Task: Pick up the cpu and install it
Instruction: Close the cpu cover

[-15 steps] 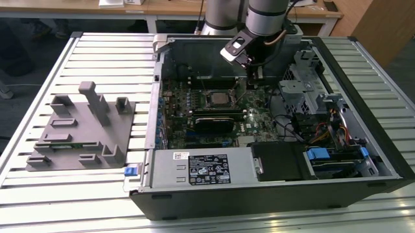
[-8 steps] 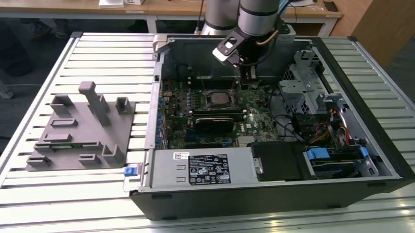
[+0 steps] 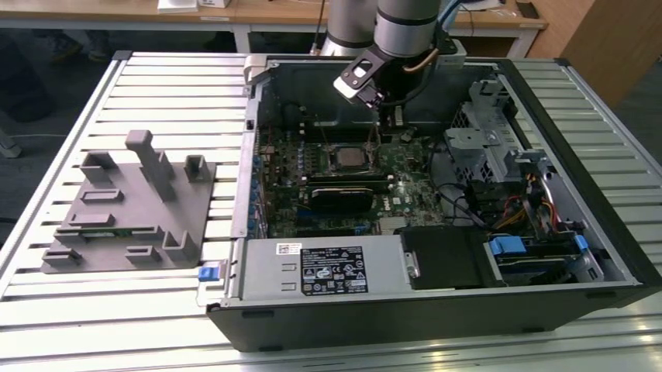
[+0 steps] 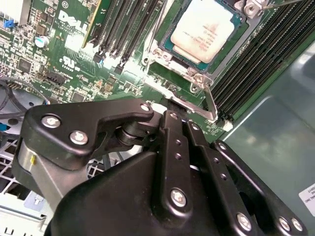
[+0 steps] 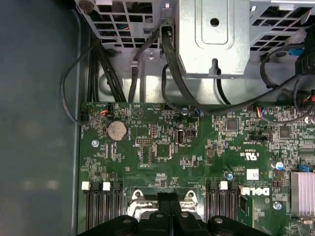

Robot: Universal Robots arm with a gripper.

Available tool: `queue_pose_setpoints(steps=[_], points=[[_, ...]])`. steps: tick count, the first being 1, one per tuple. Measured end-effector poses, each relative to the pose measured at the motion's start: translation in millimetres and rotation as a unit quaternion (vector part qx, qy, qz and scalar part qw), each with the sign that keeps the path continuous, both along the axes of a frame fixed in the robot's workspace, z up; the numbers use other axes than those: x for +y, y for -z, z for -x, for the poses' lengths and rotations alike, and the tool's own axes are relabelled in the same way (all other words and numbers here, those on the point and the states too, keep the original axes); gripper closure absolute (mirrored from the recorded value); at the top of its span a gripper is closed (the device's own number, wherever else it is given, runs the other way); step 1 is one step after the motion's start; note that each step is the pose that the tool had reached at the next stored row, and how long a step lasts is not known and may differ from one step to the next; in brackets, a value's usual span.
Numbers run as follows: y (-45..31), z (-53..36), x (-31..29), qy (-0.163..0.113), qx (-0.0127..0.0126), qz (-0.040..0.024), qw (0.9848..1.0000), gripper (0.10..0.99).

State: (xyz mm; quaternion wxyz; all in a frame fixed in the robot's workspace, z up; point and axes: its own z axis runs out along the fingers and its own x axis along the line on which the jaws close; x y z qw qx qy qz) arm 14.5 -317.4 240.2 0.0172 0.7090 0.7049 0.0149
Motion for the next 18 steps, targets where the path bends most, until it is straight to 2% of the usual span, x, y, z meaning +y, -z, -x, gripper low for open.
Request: queue_pose_setpoints(steps=[3, 5, 7, 18], points=[[0.5, 0.0, 0.0, 0.000, -0.0009, 0.0000, 1.0000, 0.980], [1.3, 1.0, 0.0, 0.000, -0.0041, -0.0001, 1.0000, 0.980], [2.4, 2.8, 0.0, 0.000, -0.0056, 0.0000, 1.0000, 0.980], [8.0, 9.6, 0.0, 0.000, -0.0061, -0.0001, 1.0000, 0.980]])
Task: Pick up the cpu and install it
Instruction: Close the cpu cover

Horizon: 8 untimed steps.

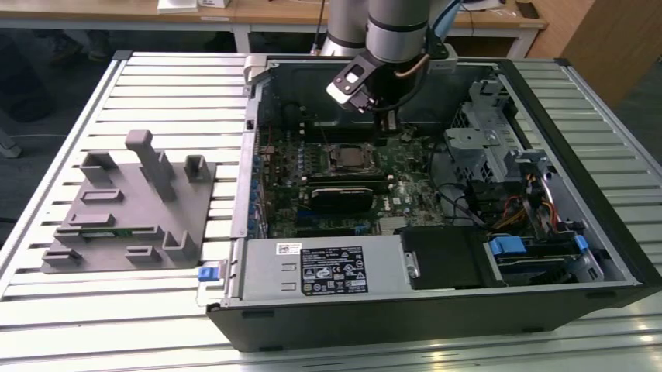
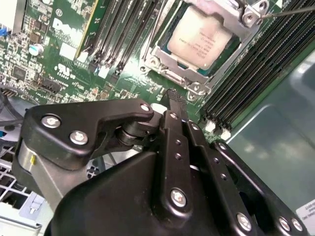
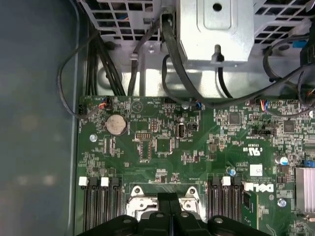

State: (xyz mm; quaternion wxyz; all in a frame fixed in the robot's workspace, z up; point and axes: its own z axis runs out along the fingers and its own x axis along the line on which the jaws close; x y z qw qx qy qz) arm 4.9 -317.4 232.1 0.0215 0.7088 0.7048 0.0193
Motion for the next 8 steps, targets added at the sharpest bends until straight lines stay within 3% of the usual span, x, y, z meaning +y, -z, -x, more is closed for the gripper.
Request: queue_pose_setpoints(steps=[3, 8], points=[[3.0, 7.1, 0.0, 0.000, 0.0000, 0.0000, 1.0000, 0.980], [6.7, 29.6, -0.2, 0.000, 0.0000, 0.0000, 1.0000, 0.980]])
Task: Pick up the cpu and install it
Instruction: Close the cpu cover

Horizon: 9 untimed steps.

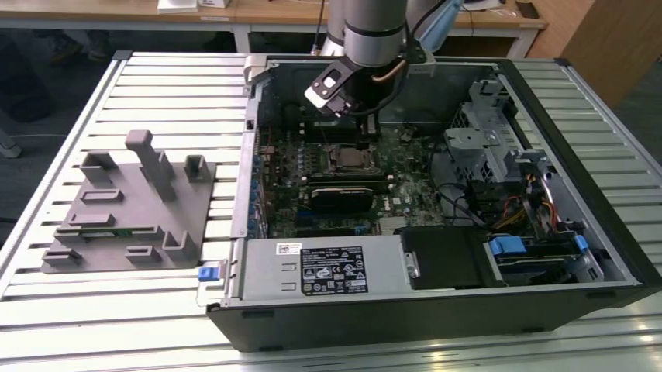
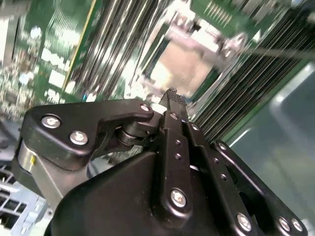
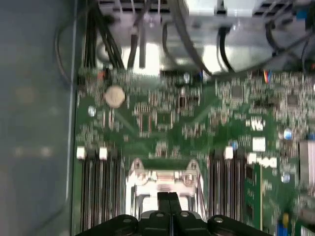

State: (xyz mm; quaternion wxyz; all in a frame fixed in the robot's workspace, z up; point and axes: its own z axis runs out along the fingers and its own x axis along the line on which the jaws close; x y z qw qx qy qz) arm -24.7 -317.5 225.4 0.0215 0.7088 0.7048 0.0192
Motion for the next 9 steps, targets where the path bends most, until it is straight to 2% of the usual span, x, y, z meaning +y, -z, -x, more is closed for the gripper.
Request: queue_pose_setpoints(steps=[3, 9], points=[[1.3, 12.0, 0.0, 0.000, -0.0001, -0.0001, 1.0000, 0.980], [5.0, 24.2, 0.0, 0.000, -0.0001, -0.0001, 1.0000, 0.980]])
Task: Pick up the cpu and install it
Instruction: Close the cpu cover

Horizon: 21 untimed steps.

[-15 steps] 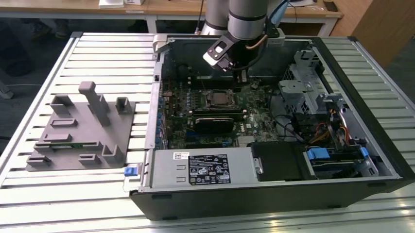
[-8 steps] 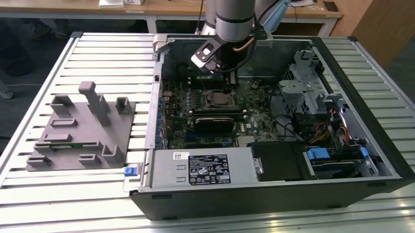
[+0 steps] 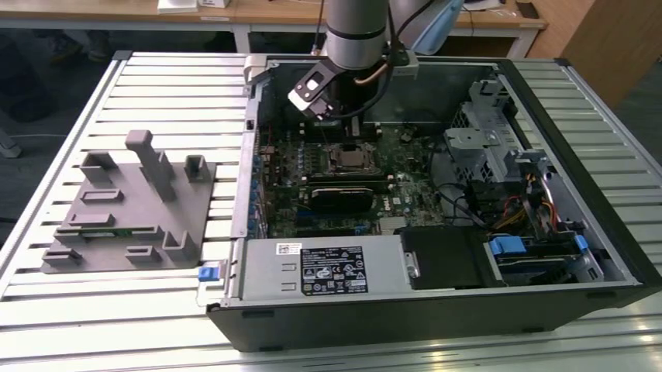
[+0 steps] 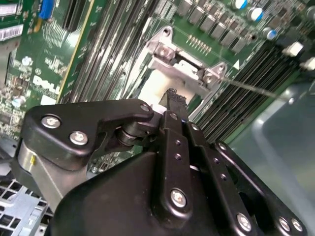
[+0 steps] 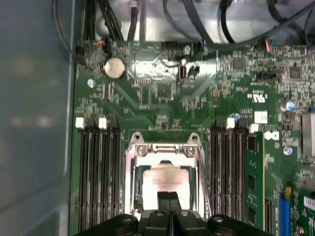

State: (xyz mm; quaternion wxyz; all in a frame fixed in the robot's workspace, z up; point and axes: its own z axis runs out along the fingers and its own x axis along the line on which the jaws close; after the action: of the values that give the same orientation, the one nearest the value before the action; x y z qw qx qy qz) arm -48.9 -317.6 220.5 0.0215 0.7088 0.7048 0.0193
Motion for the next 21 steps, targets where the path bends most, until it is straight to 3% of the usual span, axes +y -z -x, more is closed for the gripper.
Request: queue_pose_setpoints(steps=[2, 6, 9, 21], points=[[1.3, 1.5, 0.0, 0.000, 0.0004, 0.0000, 1.0000, 0.980], [3.3, 1.6, 0.0, 0.000, 0.0065, 0.0000, 1.0000, 0.980], [5.8, 1.9, 0.0, 0.000, 0.0085, 0.0001, 1.0000, 0.980], [14.4, 8.1, 0.1, -0.001, 0.0091, 0.0005, 1.0000, 0.980]])
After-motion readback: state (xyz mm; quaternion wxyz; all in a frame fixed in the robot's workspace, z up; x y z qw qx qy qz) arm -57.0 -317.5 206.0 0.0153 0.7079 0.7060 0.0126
